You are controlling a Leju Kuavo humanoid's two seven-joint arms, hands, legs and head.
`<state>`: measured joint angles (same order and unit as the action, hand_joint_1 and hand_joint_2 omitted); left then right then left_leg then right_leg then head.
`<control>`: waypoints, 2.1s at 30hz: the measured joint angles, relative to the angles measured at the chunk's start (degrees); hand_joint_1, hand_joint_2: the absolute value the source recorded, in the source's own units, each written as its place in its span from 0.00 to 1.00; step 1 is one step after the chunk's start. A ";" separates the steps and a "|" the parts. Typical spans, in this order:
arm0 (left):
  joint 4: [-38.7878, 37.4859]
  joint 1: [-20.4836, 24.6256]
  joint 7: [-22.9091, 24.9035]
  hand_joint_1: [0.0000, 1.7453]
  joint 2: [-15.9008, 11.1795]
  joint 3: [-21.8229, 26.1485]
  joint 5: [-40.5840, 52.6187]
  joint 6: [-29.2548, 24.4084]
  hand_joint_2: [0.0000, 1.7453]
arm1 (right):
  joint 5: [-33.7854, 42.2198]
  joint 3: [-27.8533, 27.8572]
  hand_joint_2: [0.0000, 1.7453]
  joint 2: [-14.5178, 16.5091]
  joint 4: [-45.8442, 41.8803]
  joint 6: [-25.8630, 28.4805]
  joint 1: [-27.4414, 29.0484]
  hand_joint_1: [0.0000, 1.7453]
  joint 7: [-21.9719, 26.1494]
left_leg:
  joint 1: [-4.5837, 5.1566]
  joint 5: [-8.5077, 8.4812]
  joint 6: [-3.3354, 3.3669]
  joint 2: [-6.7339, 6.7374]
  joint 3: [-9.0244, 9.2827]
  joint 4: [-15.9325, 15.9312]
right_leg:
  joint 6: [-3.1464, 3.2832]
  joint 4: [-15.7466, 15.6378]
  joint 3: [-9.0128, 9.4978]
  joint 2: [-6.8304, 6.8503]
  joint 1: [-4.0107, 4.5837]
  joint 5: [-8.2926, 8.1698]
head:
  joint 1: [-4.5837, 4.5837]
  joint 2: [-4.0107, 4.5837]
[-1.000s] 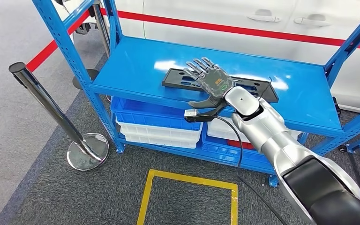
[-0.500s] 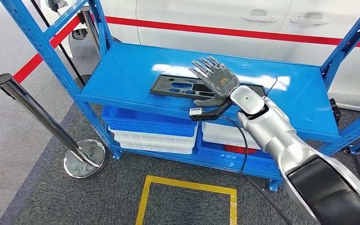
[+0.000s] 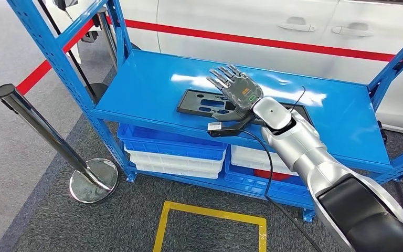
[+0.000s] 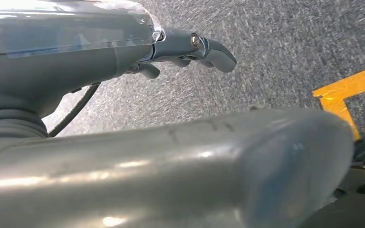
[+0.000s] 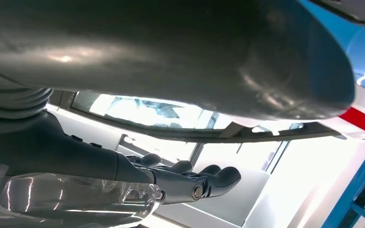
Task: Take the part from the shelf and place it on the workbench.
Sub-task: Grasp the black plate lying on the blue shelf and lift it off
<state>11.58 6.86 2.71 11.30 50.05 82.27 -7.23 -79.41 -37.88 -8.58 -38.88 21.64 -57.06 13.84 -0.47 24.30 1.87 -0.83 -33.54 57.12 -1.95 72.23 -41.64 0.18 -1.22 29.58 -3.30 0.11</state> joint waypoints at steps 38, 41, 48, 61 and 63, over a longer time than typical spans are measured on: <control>0.00 0.44 -2.05 0.00 0.46 -0.09 0.70 1.55 0.00 | 1.22 -1.60 1.00 1.78 9.89 -10.83 -2.12 0.00 -1.89 | 0.33 0.52 -1.93 0.05 -0.78 1.24 | 1.50 -13.94 6.38 0.36 0.36 -5.33 | -0.02 0.00; 0.00 0.44 -2.05 0.00 0.45 -0.09 0.70 1.55 0.00 | 1.22 -1.49 1.00 1.72 9.95 -10.80 -2.25 0.00 -1.89 | 0.13 4.37 -2.76 0.22 -3.58 7.73 | 2.39 -14.33 6.86 0.64 0.10 -5.34 | -0.02 0.00; 0.00 0.31 -2.05 0.00 0.42 -0.09 0.70 1.55 0.00 | 1.22 -1.45 1.00 1.41 10.16 -10.80 -2.18 0.00 -1.89 | -0.25 1.46 -3.01 0.33 -3.94 6.81 | 2.01 -14.03 7.36 0.50 0.15 -4.79 | -0.02 0.00; 0.00 0.38 -2.05 0.00 0.43 -0.09 0.70 1.55 0.00 | 1.22 -1.23 1.00 2.74 10.83 -10.81 -1.93 0.00 -1.92 | 0.25 -0.40 0.31 0.24 -1.11 0.83 | -0.21 0.38 0.09 0.11 0.04 0.57 | -0.02 0.00; -0.01 0.37 -2.05 0.00 0.49 -0.09 0.70 1.55 0.00 | 1.22 -1.20 1.00 2.79 10.86 -10.80 -2.05 0.00 -1.92 | 0.39 -0.13 0.16 0.16 -0.93 1.00 | 0.53 -7.39 3.71 0.21 0.31 -3.45 | -0.02 0.00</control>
<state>11.57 7.24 0.66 11.79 49.96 82.97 -5.68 -78.18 -39.08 -5.79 -28.02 10.84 -59.10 11.91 -0.07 24.17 2.03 -0.67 -34.46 58.12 -1.41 64.84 -37.93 0.39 -0.91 26.13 -3.32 0.11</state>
